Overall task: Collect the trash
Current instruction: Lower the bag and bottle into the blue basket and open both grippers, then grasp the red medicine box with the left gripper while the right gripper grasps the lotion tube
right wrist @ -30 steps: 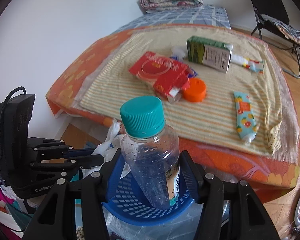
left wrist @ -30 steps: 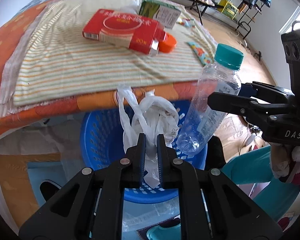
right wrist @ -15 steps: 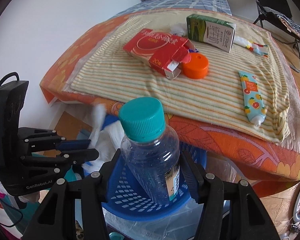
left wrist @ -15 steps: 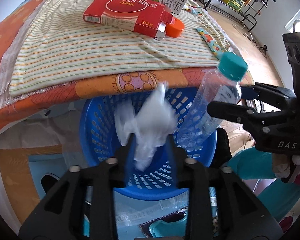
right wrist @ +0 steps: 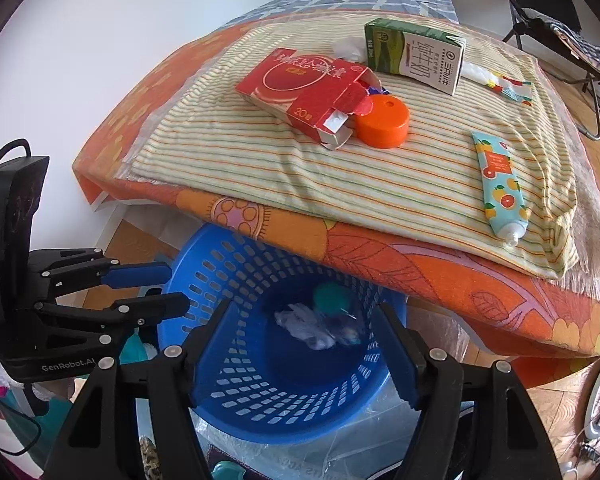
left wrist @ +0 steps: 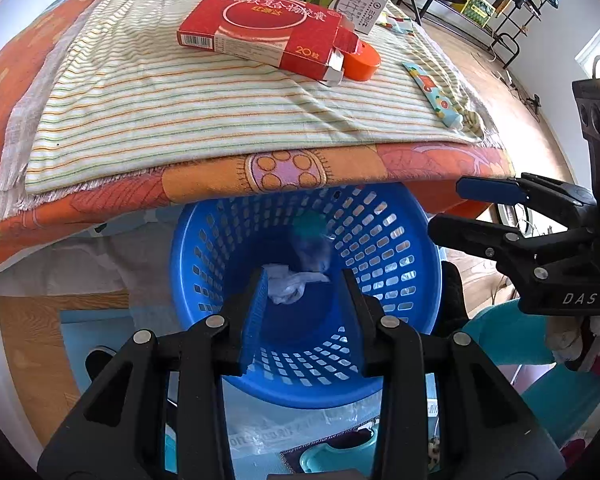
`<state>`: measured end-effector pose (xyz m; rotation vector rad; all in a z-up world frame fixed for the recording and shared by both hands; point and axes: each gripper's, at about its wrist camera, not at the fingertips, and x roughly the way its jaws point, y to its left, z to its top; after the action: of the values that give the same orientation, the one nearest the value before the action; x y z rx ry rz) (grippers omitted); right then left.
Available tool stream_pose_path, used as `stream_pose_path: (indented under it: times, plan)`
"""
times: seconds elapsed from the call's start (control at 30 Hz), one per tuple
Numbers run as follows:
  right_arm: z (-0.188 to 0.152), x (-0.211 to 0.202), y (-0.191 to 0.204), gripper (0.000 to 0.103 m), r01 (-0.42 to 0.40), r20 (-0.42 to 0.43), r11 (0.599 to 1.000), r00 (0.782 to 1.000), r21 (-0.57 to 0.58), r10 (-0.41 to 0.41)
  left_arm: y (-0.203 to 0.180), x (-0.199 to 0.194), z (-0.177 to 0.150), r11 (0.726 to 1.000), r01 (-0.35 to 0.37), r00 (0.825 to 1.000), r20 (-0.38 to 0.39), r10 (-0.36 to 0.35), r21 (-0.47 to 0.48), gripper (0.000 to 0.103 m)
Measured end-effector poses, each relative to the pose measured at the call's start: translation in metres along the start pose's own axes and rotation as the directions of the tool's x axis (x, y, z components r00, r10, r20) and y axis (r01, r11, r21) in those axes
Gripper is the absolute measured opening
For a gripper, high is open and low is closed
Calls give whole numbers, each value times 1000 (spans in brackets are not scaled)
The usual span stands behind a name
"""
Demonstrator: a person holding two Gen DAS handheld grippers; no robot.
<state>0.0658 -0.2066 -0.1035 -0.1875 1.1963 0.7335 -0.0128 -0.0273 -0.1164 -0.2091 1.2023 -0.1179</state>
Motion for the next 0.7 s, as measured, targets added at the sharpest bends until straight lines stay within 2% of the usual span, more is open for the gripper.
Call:
stream_pose_path:
  times: [0.07,0.1,0.13,0.17,0.2,0.47,0.7]
  plan:
    - [0,-2,-2,72,3,5,1000,1000,6,-3,1,-2,2,1000,-3,1000,7,3,0,36]
    - [0,-3,-4,73,5,10,1000,1000,10,-5,1,-3,3,1000,-6,1000,11,6,1,39]
    - [1,-5,-4,74,5,14,1000,1000,13,-5,1,-4,4,1000,-10,1000,16,10,1,44]
    - [1,-7,-6,75,7,20,1000,1000,16,-8,1,-6,6,1000,-10,1000,24,10,-2,56]
    - [2,-9,-7,77,9,28,1000,1000,22,-10,2,-8,7,1000,-9,999,38,9,-5,61]
    - [10,-25,-22,81,23,78,997,997,74,-29,-3,-18,28,1000,-11,996,84,9,24,62]
    - [22,-38,-43,83,31,115,992,992,124,-45,-4,-23,52,1000,-19,993,114,17,20,71]
